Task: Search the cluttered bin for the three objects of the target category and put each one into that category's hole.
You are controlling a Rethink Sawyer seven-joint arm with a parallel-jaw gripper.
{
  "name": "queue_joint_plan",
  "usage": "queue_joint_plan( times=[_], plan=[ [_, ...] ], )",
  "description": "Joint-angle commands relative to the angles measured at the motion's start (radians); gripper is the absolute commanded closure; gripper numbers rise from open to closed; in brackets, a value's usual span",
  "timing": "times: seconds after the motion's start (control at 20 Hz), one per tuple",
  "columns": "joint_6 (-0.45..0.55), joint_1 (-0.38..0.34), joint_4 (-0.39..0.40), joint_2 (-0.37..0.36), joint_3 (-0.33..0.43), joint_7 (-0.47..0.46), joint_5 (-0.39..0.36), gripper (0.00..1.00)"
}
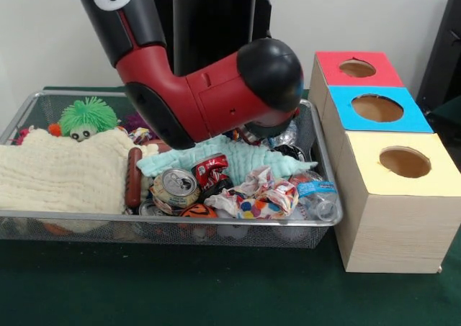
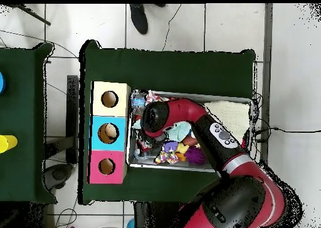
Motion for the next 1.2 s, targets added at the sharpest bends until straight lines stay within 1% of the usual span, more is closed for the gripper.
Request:
queue_joint_plan(
  times=[0.05, 0.15, 0.2, 0.45, 0.9, 1.2],
  plan=[
    [-0.121, -0.04, -0.033, 0.108, 0.032, -0.358, -0.04, 0.0],
    [-0.14, -0.051, -0.025, 0.115, 0.044, -0.356, -0.038, 0.0],
    [-0.142, -0.058, -0.022, 0.12, 0.052, -0.354, -0.043, 1.0],
    [-0.207, -0.093, -0.002, 0.145, 0.085, -0.353, -0.034, 1.0],
    [-0.251, -0.12, 0.019, 0.157, 0.108, -0.352, -0.044, 1.0],
    [-0.257, -0.109, -0.003, 0.15, 0.102, -0.357, -0.052, 1.0]
  ],
)
